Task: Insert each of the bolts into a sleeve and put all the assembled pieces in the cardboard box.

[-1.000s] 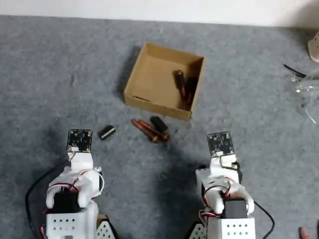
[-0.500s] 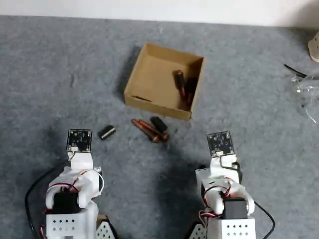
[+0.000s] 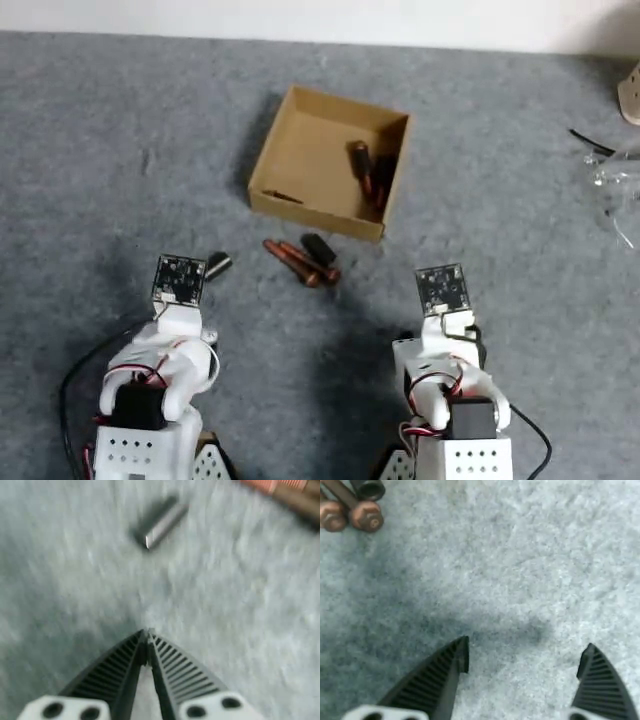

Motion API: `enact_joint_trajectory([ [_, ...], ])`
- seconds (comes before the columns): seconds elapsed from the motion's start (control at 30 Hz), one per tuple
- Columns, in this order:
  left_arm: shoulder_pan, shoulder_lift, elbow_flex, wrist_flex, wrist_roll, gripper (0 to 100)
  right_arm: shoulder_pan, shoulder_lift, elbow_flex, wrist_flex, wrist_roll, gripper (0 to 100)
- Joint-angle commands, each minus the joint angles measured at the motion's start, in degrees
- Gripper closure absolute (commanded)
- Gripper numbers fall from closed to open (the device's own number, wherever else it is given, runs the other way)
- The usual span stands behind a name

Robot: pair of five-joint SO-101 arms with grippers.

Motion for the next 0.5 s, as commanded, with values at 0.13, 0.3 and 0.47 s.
enact_joint_trajectory([
  [0.13, -11.03, -0.84, -11.74, -10.99, -21.10, 99, 0.48, -0.84, 8.31, 0.92, 0.62, 67.7],
  [0.3, -11.03, -0.57, -17.98, -11.16, -19.43, 99, 0.40, -0.84, 8.31, 0.92, 0.26, 67.7],
  [0.47, -11.03, -0.48, -23.69, -8.70, -18.37, 99, 0.66, -0.84, 8.31, 0.92, 0.26, 67.7],
])
